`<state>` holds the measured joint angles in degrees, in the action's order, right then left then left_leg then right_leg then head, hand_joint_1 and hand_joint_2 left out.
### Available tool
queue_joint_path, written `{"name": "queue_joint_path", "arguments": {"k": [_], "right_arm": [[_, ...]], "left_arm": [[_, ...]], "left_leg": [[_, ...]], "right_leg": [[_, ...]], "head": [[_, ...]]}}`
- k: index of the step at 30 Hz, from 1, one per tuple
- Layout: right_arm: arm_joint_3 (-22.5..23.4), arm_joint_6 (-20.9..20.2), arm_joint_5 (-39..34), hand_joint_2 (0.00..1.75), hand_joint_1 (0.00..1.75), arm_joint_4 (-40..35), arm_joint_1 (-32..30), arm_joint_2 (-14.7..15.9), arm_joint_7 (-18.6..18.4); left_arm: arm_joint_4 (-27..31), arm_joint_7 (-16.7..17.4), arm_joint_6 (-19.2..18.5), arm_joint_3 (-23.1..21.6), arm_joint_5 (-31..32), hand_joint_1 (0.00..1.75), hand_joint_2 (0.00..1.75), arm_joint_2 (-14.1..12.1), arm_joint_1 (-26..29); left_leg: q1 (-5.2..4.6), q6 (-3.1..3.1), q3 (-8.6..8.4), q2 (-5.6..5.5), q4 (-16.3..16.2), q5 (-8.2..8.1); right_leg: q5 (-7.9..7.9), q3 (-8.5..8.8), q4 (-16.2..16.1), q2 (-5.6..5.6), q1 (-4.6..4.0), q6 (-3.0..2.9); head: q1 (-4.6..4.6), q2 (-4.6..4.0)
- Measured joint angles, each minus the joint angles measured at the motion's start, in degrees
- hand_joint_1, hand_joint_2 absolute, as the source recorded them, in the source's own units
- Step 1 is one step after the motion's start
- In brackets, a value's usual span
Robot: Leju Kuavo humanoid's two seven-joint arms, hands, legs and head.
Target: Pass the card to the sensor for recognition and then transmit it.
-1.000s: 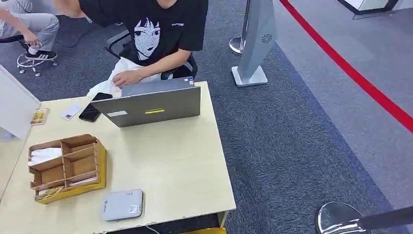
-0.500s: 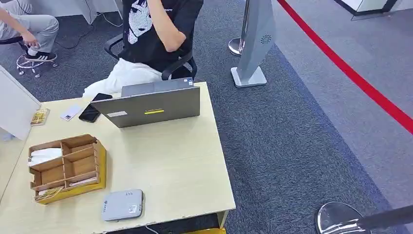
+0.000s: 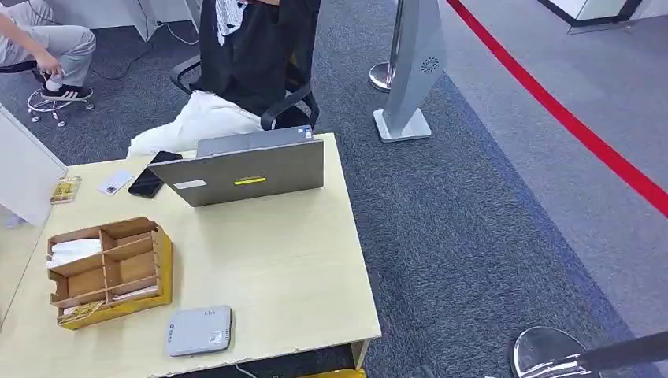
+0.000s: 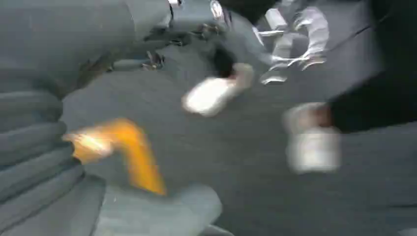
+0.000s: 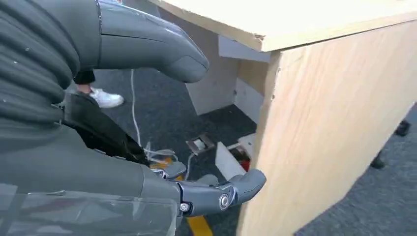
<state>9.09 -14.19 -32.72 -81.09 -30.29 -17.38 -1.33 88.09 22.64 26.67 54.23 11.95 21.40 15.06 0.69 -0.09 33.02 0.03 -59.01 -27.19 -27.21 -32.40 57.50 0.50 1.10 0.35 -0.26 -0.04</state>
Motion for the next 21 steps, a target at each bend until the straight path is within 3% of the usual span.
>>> {"name": "queue_joint_path", "arguments": {"k": [3,4,7,12,13,14,18,21], "right_arm": [[0.46,-0.5,3.52,1.75,1.75,-0.02,0.34,0.0,0.13],[0.66,-0.94,4.33,1.75,1.75,0.0,0.39,0.0,0.13],[1.18,-1.77,5.4,1.75,1.75,0.15,0.8,0.0,0.13],[1.73,-2.03,5.5,1.75,1.75,0.31,1.04,0.0,0.13],[1.86,-2.08,5.53,1.75,0.0,0.31,1.09,0.0,0.13],[1.97,-2.19,5.61,1.75,0.0,0.35,1.15,0.0,0.13],[2.32,-2.32,6.07,1.75,0.0,1.74,1.88,0.04,0.13],[2.38,-1.73,7.74,1.75,0.0,4.66,3.14,0.15,0.13]], "left_arm": [[-6.22,13.22,-9.42,-4.62,7.93,1.75,1.75,0.33,2.46],[-7.93,15.71,-13.2,-7.22,10.31,1.75,1.75,0.44,3.68],[-12.21,16.92,-21.86,-12.31,16.61,1.75,1.75,0.79,5.59],[-15.4,17.27,-23.11,-15.78,17.91,1.75,1.75,0.76,7.16],[-15.83,17.27,-24.1,-16.26,18.64,1.75,1.75,0.76,7.37],[-16.03,17.27,-26.23,-16.52,20.17,0.0,1.75,0.72,7.59],[-14.94,12.73,-45.02,-20.86,39.14,0.0,1.75,0.4,10.14],[-15.18,9.86,-46.26,-24.39,38.97,0.0,1.75,-0.46,10.5]], "left_leg": [[-0.01,0.01,-0.07,0.17,0.0,-0.05],[-0.02,0.03,-0.07,0.17,0.0,-0.06],[-0.02,0.07,0.0,0.07,-0.01,-0.09],[-0.01,0.1,-0.01,0.07,-0.01,-0.11],[-0.01,0.1,-0.02,0.07,-0.01,-0.11],[0.01,0.09,-0.02,0.07,-0.01,-0.1],[0.02,0.08,-0.03,0.08,-0.01,-0.1],[0.02,0.07,-0.02,0.0,-0.01,-0.07]], "right_leg": [[0.01,0.0,0.0,0.14,0.01,-0.01],[0.0,0.0,0.0,0.14,0.02,0.0],[-0.02,0.0,-0.02,0.04,0.02,0.03],[-0.02,0.0,-0.02,0.03,0.01,0.03],[-0.03,0.0,-0.02,0.03,0.01,0.02],[-0.03,0.0,-0.01,0.03,-0.01,0.02],[-0.03,-0.02,-0.01,0.04,-0.02,0.01],[-0.04,0.02,-0.01,-0.02,-0.02,0.02]], "head": [[-0.09,0.02],[-0.07,0.02],[0.07,0.02],[0.0,0.02],[0.0,0.02],[-0.02,0.02],[-0.06,0.02],[-0.04,0.02]]}}
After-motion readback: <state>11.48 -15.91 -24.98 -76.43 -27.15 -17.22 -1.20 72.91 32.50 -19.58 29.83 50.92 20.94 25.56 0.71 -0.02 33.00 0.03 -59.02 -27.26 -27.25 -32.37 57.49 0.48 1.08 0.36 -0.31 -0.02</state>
